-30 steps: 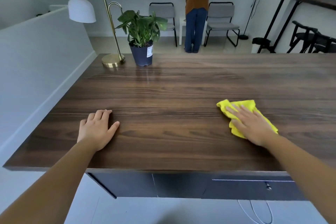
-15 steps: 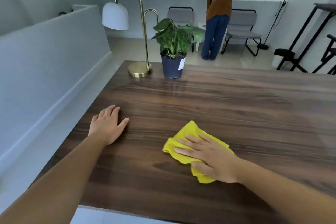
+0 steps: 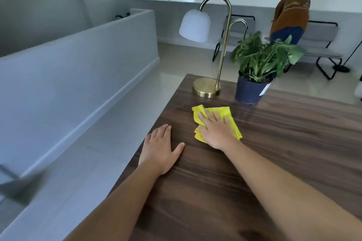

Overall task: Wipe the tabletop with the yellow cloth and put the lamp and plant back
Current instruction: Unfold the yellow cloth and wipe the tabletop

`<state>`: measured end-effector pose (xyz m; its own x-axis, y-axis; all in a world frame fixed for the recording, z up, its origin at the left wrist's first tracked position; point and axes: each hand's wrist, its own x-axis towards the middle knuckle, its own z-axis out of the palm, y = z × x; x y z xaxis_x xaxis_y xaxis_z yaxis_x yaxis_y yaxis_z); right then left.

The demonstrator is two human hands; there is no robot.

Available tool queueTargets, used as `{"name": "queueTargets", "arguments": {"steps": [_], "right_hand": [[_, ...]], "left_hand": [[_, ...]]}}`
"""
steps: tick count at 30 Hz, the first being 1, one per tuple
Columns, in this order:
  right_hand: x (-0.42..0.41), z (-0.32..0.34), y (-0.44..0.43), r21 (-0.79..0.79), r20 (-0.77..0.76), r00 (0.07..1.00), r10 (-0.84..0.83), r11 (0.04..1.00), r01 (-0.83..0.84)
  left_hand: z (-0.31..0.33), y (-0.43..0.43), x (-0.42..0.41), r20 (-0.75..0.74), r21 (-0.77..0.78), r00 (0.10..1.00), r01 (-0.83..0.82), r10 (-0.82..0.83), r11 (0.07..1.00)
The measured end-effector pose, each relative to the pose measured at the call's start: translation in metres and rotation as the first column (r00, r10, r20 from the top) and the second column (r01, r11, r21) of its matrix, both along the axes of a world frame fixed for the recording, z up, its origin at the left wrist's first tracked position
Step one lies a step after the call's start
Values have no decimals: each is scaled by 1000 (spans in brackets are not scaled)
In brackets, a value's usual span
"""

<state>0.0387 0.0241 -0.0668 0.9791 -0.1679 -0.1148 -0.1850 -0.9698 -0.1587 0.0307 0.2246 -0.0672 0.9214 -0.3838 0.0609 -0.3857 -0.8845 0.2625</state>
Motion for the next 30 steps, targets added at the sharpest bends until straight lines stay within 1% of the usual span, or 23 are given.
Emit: {"name": "queueTargets", "arguments": {"steps": [2, 4, 6, 8, 13, 20, 23, 26, 28, 30], "right_hand": [[24, -2, 40, -3, 34, 987, 154, 988, -154], [47, -3, 58, 4, 50, 971, 236, 972, -236], [65, -3, 59, 20, 43, 966, 254, 967, -255], [75, 0, 50, 46, 32, 972, 234, 971, -235], [57, 2, -7, 49, -9, 995, 102, 994, -102], [-24, -2, -121, 0, -4, 997, -74, 997, 74], [-67, -4, -169, -8, 0, 982, -189, 982, 189], [-120, -5, -216, -7, 5, 927, -375, 927, 375], [-149, -4, -238, -7, 10, 844, -536, 844, 536], [-160, -2, -238, -23, -14, 763, -646, 763, 646]], "left_hand": [[-1, 1, 0, 9, -25, 1000, -2, 2, 1000], [-2, 2, 1, 14, -47, 1000, -5, 6, 999], [-2, 3, 4, 13, -57, 1000, -9, 10, 998], [-3, 4, 5, 17, -54, 1000, -8, 9, 998], [-3, 4, 5, 7, -45, 1000, -1, 1, 999], [-1, 3, 2, -9, -11, 1000, -4, 3, 1000], [1, 2, 1, -10, 15, 1000, -5, 5, 1000], [3, 1, 0, -16, 55, 1000, -21, 22, 998], [7, -4, -2, -28, 73, 998, -47, 49, 996], [12, -18, -9, -27, 82, 998, -62, 65, 995]]}}
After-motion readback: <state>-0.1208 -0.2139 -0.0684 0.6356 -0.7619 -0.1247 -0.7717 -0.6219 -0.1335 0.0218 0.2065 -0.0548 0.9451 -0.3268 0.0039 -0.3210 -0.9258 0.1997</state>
